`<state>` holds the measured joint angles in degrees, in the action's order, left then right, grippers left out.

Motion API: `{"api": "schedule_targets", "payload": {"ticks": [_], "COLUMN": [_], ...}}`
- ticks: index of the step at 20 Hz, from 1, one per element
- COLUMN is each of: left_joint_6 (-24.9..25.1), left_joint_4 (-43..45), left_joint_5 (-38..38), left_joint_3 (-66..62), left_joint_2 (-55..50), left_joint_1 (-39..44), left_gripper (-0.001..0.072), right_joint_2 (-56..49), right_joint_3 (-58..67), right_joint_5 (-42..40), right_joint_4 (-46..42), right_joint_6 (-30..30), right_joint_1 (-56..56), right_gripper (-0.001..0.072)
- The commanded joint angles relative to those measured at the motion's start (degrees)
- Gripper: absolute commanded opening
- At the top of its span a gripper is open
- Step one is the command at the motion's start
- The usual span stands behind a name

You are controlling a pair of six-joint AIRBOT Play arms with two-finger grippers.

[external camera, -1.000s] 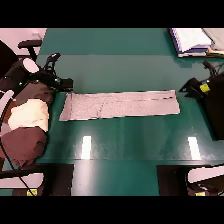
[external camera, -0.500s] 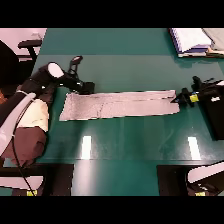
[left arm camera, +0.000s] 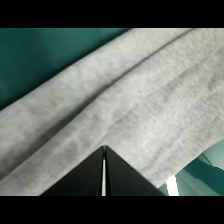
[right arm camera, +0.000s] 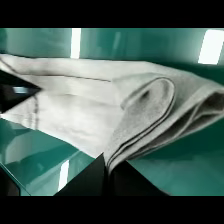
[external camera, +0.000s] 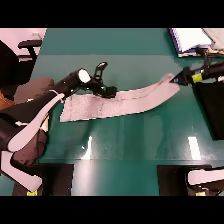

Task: Fold the shirts.

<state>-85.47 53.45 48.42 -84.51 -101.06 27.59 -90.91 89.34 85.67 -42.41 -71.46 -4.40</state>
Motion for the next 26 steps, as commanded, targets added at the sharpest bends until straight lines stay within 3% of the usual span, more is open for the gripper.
{"api": "schedule_targets", "payload": {"ticks": [1, 11, 14, 18, 24, 25, 26], "left_joint_6": [0.00, -0.07, 0.00, 0.70, 2.01, 1.97, 1.95], "left_joint_4": [-0.20, 0.09, 1.49, 9.60, 21.86, 21.84, 21.84], "left_joint_5": [1.14, 1.31, 7.48, 13.90, 17.88, 17.99, 18.18], "left_joint_3": [-5.68, -7.74, -10.82, -11.78, -11.78, -11.78, -11.78], "left_joint_2": [-4.96, -8.22, -6.54, 4.90, 24.70, 26.77, 28.24], "left_joint_1": [2.62, 3.26, 0.26, -9.57, -26.21, -28.22, -29.70], "left_gripper": [0.0019, 0.0020, 0.0020, 0.0020, 0.0021, 0.0021, 0.0021], "right_joint_2": [5.22, 6.08, 5.90, 2.60, -9.49, -11.34, -12.87], "right_joint_3": [6.82, 16.02, 16.04, 16.04, 16.06, 16.06, 16.06], "right_joint_5": [-0.15, -2.60, -5.64, -10.34, -27.19, -28.37, -28.74], "right_joint_4": [0.94, 0.92, 0.94, 7.30, 9.86, 9.79, 9.70], "right_joint_6": [-2.89, -6.12, -6.08, -3.37, 1.49, 3.13, 5.79], "right_joint_1": [5.46, 21.97, 26.05, 33.64, 52.11, 54.01, 55.52], "right_gripper": [0.0010, 0.0010, 0.0011, 0.0011, 0.0023, 0.0163, 0.0407]}}
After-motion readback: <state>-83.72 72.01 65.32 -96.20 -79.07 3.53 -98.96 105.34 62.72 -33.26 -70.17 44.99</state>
